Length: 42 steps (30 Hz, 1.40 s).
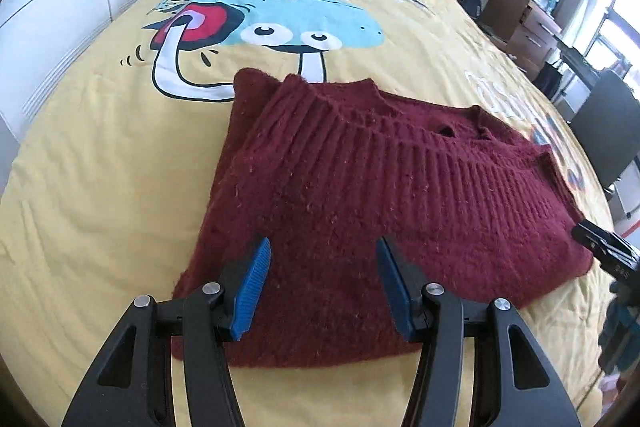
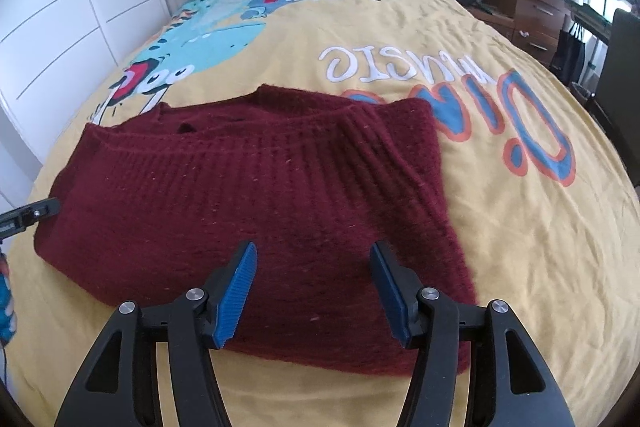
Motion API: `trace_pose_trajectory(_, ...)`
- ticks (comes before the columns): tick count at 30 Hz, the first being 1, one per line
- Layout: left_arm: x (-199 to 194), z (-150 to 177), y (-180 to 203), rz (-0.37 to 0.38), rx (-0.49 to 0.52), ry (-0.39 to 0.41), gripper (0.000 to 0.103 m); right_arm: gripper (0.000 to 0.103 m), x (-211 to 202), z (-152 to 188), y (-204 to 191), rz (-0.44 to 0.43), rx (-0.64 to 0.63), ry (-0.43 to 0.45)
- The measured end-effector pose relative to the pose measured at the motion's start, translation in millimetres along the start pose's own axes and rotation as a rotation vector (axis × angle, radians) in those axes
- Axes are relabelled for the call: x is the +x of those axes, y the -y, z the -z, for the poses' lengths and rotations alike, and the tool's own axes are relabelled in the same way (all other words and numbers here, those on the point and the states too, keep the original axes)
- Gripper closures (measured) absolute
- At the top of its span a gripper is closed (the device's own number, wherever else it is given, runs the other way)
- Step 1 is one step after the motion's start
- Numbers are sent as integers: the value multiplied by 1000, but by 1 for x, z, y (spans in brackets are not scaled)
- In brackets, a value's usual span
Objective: Fold small clothes
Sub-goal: 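Press the folded sweater flat with both open tools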
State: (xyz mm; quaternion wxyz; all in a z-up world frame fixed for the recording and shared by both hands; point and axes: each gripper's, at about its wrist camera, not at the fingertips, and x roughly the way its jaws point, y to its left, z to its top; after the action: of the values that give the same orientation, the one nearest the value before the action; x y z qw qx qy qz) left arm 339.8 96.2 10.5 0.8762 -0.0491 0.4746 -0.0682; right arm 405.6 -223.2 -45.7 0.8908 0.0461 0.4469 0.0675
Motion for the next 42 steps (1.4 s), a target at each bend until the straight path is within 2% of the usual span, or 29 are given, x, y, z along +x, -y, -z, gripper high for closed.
trace_pose_trajectory(5,23,11,3,-75,-1,-18,54,42,8,13,-13,25,-31,3)
trace_pose_trajectory(9,28,24,0,-100,3,-26,53,40,14,18,0,28,-13,-13)
trace_pose_trajectory(18,18,32,-1,-100,-10,-70,53,38,3,25,28,29,53,-20)
trace_pose_trajectory(26,-1,10,23,-69,-17,12,53,37,-7,16,12,8,36,14)
trace_pose_trajectory(34,26,3,40,-100,5,17,53,37,9,12,-13,4,-26,7)
trace_pose_trajectory(37,39,10,36,-119,9,10,53,37,16,16,-11,5,-36,-6)
trace_pose_trajectory(42,39,13,35,-114,19,-3,53,37,17,21,2,7,-14,-22)
